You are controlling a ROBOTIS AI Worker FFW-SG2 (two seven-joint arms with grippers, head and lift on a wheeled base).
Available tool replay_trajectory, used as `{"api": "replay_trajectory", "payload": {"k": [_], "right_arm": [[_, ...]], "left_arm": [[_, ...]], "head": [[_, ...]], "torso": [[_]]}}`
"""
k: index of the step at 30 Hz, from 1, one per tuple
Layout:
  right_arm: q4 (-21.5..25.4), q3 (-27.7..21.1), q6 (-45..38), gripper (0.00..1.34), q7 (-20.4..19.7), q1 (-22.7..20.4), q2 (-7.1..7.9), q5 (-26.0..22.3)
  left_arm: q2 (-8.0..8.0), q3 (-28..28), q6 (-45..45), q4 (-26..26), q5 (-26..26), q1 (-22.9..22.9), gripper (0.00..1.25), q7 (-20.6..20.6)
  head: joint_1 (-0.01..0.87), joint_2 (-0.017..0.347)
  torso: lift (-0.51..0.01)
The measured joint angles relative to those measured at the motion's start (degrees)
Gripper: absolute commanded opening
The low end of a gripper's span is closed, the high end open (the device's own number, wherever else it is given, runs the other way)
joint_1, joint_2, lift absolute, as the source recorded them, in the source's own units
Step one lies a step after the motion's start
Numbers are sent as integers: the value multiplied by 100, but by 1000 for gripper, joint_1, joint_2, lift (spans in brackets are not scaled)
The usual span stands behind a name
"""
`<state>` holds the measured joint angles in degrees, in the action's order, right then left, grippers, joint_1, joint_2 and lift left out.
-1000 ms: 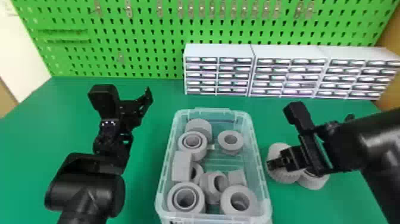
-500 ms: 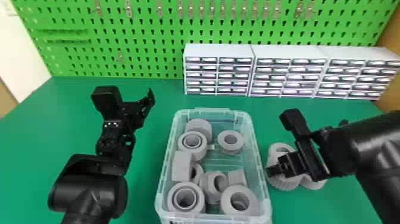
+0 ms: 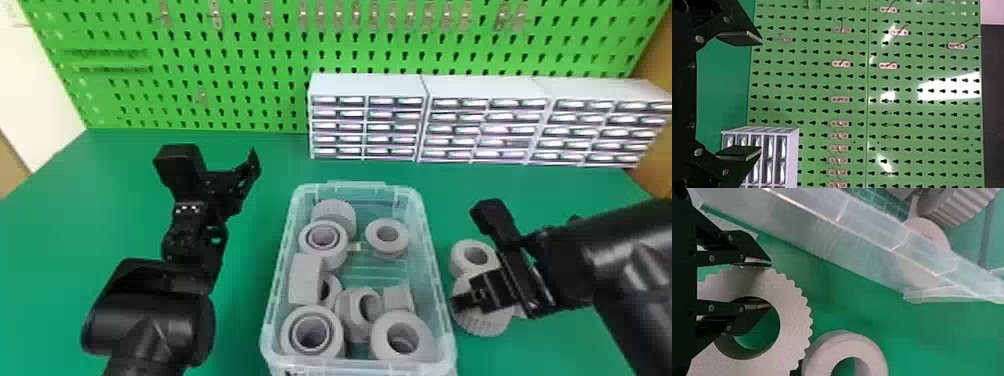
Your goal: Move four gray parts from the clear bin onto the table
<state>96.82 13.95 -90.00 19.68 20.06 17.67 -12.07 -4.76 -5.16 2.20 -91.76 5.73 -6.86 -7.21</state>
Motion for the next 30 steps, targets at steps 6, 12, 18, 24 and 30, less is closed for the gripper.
{"api": "replay_trajectory", "payload": {"k": [6, 12, 18, 24, 30], "right_arm": [[-107, -17, 0, 305, 0, -7, 2, 10], [-137, -36, 0, 327, 0, -17, 15, 17], [-168, -135, 0, 514, 0, -72, -26, 3], [-252, -230, 0, 773, 0, -83, -25, -156], [-333, -387, 0, 850, 0, -27, -22, -249]], "left_arm": [[2, -6, 0, 34, 6, 0, 954, 0], [2, -39, 0, 57, 16, 6, 954, 0], [2, -70, 0, 69, 16, 9, 956, 0], [2, -103, 0, 87, 10, 10, 956, 0], [2, -79, 0, 90, 7, 57, 954, 0]], "head": [[693, 72], [693, 72], [693, 72], [693, 72], [693, 72]], "torso": [[-52], [-52], [-52], [-52], [-52]]}}
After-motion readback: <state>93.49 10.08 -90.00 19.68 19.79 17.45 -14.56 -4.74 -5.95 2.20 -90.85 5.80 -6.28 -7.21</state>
